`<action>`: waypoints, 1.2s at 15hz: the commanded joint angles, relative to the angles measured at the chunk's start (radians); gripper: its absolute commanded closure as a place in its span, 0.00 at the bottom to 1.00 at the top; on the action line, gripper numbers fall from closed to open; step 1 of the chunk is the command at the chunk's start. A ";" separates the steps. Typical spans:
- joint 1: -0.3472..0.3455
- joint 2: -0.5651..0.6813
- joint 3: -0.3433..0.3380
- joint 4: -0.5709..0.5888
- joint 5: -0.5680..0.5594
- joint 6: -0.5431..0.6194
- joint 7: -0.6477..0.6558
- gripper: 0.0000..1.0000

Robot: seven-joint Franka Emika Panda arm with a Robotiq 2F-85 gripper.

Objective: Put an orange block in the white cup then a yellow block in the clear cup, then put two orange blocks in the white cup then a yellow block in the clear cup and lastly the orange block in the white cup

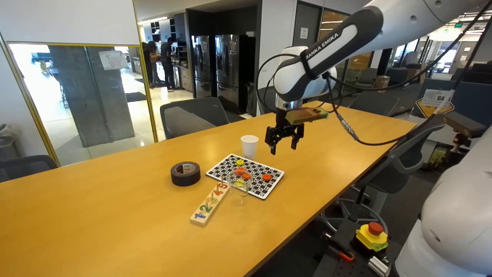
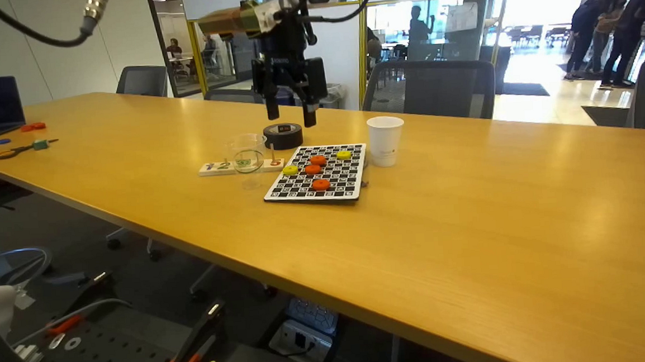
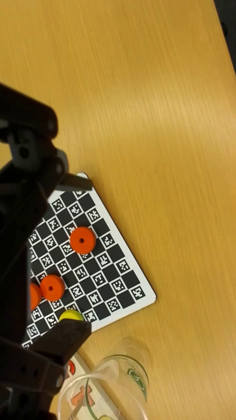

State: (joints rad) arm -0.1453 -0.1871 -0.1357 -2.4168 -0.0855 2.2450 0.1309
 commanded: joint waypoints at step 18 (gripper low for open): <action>-0.001 0.449 -0.011 0.117 0.179 0.385 0.102 0.00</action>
State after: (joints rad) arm -0.1455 0.2240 -0.1406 -2.3390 0.0654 2.5982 0.2453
